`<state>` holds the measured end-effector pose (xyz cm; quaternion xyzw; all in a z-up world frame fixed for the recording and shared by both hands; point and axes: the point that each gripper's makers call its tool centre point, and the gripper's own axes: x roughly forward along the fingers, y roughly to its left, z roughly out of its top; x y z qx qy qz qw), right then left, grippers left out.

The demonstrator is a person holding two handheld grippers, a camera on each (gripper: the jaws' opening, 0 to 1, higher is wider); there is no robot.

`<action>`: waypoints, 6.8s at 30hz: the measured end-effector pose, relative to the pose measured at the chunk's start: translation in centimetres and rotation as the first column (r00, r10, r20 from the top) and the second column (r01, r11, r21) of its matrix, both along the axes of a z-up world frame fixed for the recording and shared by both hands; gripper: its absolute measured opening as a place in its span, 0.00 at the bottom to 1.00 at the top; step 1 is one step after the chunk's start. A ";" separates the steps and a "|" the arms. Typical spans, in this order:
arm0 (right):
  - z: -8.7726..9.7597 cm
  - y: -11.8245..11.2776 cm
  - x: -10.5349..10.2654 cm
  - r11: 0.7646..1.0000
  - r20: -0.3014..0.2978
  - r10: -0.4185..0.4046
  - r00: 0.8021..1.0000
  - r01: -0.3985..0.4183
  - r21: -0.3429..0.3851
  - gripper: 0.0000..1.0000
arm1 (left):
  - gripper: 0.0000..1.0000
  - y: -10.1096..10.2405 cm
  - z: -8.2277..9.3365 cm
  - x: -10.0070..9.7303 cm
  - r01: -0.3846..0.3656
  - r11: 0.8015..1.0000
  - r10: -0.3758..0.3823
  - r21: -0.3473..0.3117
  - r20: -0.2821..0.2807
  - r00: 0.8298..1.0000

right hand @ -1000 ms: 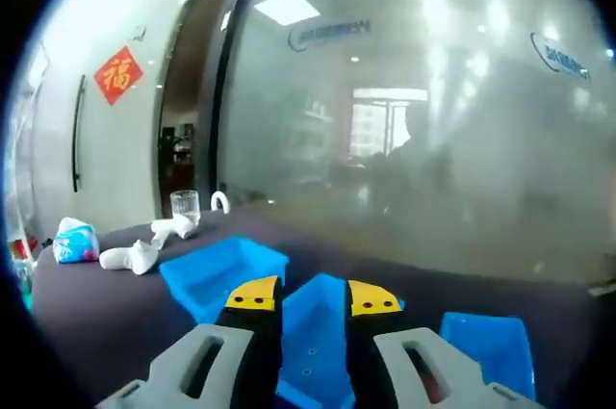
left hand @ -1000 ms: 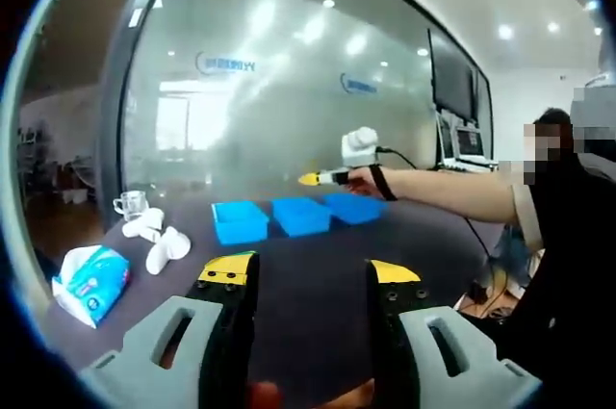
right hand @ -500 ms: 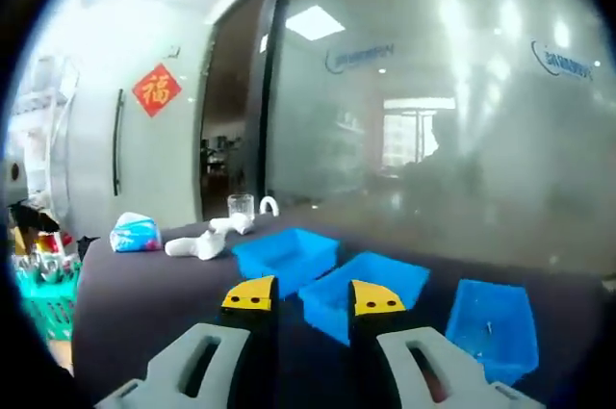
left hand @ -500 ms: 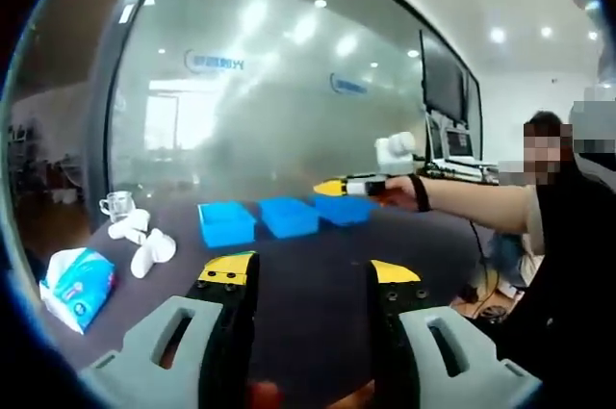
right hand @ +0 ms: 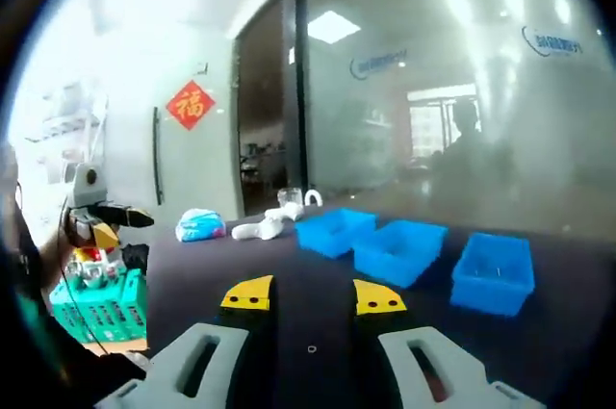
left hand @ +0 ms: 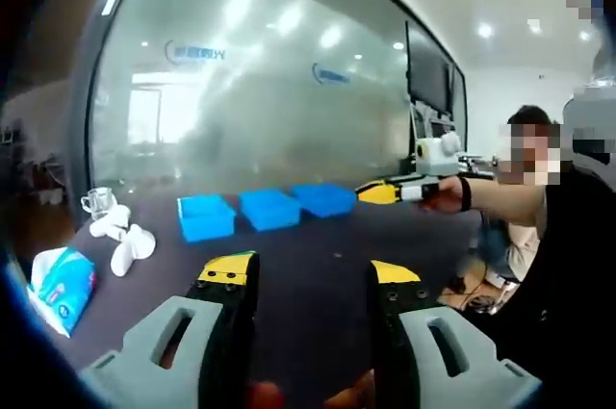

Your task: Sort the screws, nuts, and washers into the corresponding bins

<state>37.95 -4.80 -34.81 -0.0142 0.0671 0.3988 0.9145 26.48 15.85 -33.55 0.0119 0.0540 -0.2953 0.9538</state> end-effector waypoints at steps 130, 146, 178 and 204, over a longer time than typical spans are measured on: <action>-1.5 2.5 0.5 0.979 -0.079 0.054 0.995 -0.069 -0.193 0.02 | 0.43 0.9 -0.5 -0.4 -0.052 0.999 0.052 0.004 -0.009 0.999; 3.0 5.0 4.0 0.990 0.122 -0.084 0.989 0.097 -0.104 0.02 | 0.44 1.3 0.8 0.0 -0.081 0.997 0.081 -0.011 0.023 0.996; 3.4 6.1 23.4 0.934 0.051 -0.340 0.939 0.344 -0.096 0.02 | 0.44 3.6 1.3 -0.2 -0.151 0.988 0.153 -0.041 0.028 0.988; 3.6 0.5 5.6 0.982 0.127 -0.178 0.976 0.185 -0.047 0.37 | 0.46 6.3 1.6 2.1 -0.235 0.969 0.239 -0.079 0.051 0.970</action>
